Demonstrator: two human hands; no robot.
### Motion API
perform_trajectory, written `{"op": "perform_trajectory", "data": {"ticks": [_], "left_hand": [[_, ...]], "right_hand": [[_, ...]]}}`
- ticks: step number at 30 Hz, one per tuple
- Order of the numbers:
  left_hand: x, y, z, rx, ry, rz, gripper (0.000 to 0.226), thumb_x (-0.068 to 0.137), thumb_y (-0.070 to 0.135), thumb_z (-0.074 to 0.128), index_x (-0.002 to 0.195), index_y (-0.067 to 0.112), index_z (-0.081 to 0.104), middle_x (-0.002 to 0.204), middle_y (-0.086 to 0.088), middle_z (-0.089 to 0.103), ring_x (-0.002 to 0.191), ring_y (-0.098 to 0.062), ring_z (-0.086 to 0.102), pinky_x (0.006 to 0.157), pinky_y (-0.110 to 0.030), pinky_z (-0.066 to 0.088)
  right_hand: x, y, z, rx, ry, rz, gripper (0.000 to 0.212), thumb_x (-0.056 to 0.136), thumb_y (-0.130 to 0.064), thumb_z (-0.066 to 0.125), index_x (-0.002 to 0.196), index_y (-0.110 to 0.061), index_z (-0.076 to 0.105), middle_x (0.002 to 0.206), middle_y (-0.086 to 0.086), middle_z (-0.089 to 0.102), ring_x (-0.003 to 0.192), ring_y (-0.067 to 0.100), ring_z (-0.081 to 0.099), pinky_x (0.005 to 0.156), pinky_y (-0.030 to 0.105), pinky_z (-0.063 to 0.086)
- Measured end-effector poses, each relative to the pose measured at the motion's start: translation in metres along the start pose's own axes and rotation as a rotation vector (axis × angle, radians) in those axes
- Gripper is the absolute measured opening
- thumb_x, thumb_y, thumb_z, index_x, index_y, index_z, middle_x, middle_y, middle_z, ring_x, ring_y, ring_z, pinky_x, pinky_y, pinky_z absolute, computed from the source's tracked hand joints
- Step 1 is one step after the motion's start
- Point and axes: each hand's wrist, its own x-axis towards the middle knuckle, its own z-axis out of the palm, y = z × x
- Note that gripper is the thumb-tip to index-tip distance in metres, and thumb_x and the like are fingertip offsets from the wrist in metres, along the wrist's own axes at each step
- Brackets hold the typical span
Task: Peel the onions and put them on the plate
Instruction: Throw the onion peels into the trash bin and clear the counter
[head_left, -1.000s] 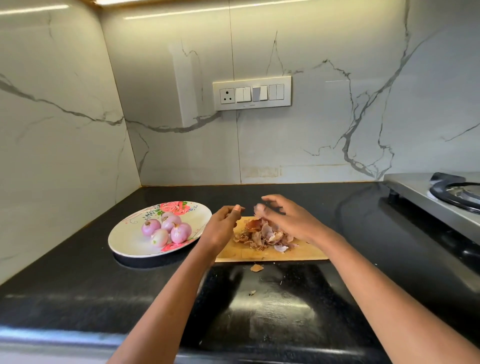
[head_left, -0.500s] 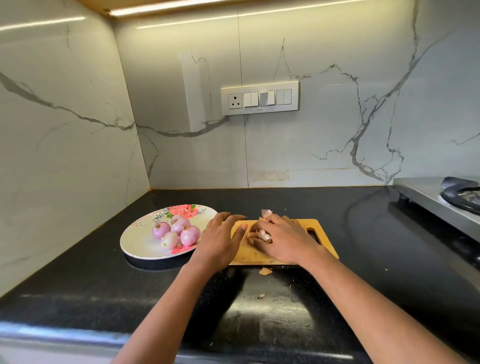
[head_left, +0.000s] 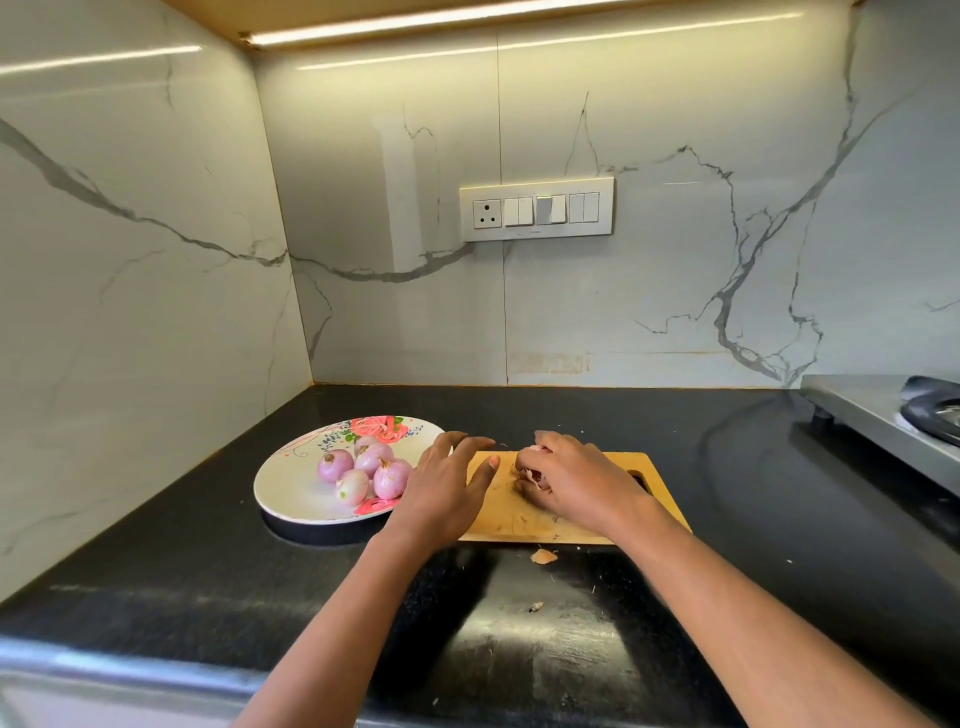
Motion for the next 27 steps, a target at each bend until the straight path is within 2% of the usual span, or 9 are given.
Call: {"op": "perform_trajectory", "data": {"ticks": [3,7,15,20,23,27], "left_hand": [[-0.001,-0.004,-0.006,-0.023,0.021,0.0,0.041,0.106,0.046,0.042,0.143,0.032,0.051,0.155,0.001,0.038,0.143,-0.02,0.037,0.116,-0.039,0.036],[-0.006,-0.003,-0.013,-0.038,0.039,-0.002,0.041,0.106,0.045,0.043,0.143,0.03,0.052,0.155,0.001,0.038,0.143,-0.02,0.037,0.116,-0.041,0.037],[-0.029,-0.006,-0.033,-0.041,0.113,-0.022,0.038,0.105,0.041,0.048,0.14,0.028,0.056,0.149,-0.003,0.046,0.139,-0.023,0.041,0.112,-0.037,0.035],[-0.051,-0.007,-0.049,-0.05,0.129,-0.055,0.038,0.106,0.038,0.048,0.141,0.025,0.056,0.154,-0.005,0.043,0.142,-0.024,0.037,0.112,-0.035,0.031],[-0.058,-0.008,-0.054,-0.051,0.121,-0.065,0.039,0.106,0.039,0.048,0.142,0.025,0.055,0.154,-0.006,0.042,0.142,-0.025,0.036,0.11,-0.035,0.032],[-0.061,-0.007,-0.05,-0.101,0.097,-0.087,0.038,0.106,0.04,0.049,0.14,0.025,0.057,0.149,-0.009,0.046,0.138,-0.027,0.042,0.11,-0.034,0.034]], "right_hand": [[0.002,-0.001,-0.003,0.001,0.059,-0.024,0.029,0.104,-0.037,0.05,0.131,-0.026,0.056,0.133,0.006,0.054,0.12,0.024,0.054,0.096,0.039,0.049],[0.003,-0.005,-0.005,0.031,0.104,-0.018,0.03,0.104,-0.039,0.05,0.132,-0.028,0.055,0.129,0.002,0.055,0.116,0.022,0.056,0.094,0.039,0.05],[0.007,-0.037,-0.013,-0.044,0.217,-0.019,0.029,0.104,-0.032,0.052,0.131,-0.023,0.058,0.121,0.008,0.058,0.111,0.027,0.057,0.091,0.044,0.048],[0.001,-0.05,-0.008,0.042,0.221,0.078,0.025,0.102,-0.033,0.056,0.123,-0.022,0.062,0.114,0.009,0.061,0.105,0.029,0.061,0.088,0.049,0.055],[-0.003,-0.051,-0.006,0.171,0.262,0.124,0.024,0.101,-0.034,0.057,0.119,-0.02,0.063,0.108,0.009,0.061,0.096,0.029,0.062,0.081,0.047,0.056],[-0.007,-0.05,-0.007,0.223,0.244,0.158,0.021,0.101,-0.033,0.057,0.115,-0.019,0.064,0.101,0.009,0.06,0.091,0.03,0.061,0.076,0.045,0.056]]}}
